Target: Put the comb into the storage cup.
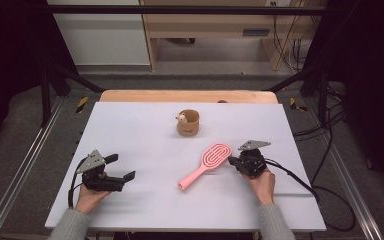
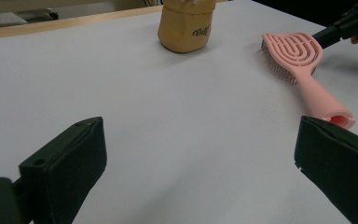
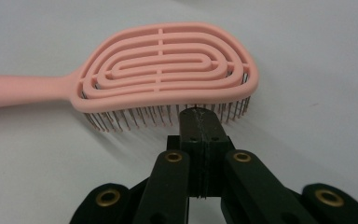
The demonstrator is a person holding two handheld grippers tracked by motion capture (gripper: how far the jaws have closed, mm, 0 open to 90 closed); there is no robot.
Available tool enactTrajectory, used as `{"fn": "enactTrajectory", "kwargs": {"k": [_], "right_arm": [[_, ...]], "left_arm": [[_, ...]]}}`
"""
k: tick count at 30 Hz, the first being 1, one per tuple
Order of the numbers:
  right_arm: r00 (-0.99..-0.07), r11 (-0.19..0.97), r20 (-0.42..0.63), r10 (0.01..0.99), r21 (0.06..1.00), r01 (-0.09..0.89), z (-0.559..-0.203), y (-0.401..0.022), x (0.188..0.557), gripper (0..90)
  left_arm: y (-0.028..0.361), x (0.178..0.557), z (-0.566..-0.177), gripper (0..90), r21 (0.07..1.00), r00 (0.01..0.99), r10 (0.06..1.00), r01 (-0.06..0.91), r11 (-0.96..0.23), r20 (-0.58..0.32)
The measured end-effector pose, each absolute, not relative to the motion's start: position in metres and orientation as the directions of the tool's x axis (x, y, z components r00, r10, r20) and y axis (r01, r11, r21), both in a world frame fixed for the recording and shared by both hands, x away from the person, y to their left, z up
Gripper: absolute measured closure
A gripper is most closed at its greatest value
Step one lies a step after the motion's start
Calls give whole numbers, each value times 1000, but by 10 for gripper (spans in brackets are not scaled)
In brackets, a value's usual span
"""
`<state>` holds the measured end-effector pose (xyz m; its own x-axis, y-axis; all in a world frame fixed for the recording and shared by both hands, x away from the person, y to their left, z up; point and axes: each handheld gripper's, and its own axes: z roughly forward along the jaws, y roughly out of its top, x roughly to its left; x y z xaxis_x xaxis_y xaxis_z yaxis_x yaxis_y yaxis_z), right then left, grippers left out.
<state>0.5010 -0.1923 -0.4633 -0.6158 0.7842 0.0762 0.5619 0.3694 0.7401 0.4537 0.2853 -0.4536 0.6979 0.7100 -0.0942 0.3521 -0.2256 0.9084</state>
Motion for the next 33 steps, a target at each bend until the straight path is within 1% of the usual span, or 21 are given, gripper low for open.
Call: {"fn": "enactTrajectory", "kwargs": {"k": [19,21,33], "right_arm": [[-610,359,80,788,746,561,-466,-184,523,900],[-612,367,67,788,747,554,-465,-181,526,900],[-606,366,63,793,746,557,-468,-174,539,900]], "left_arm": [[286,454,-454,23,908,696,711,355,-224,-96],[286,454,-454,23,908,696,711,355,-225,-96],[286,454,-454,23,907,696,711,356,-225,-97]]}}
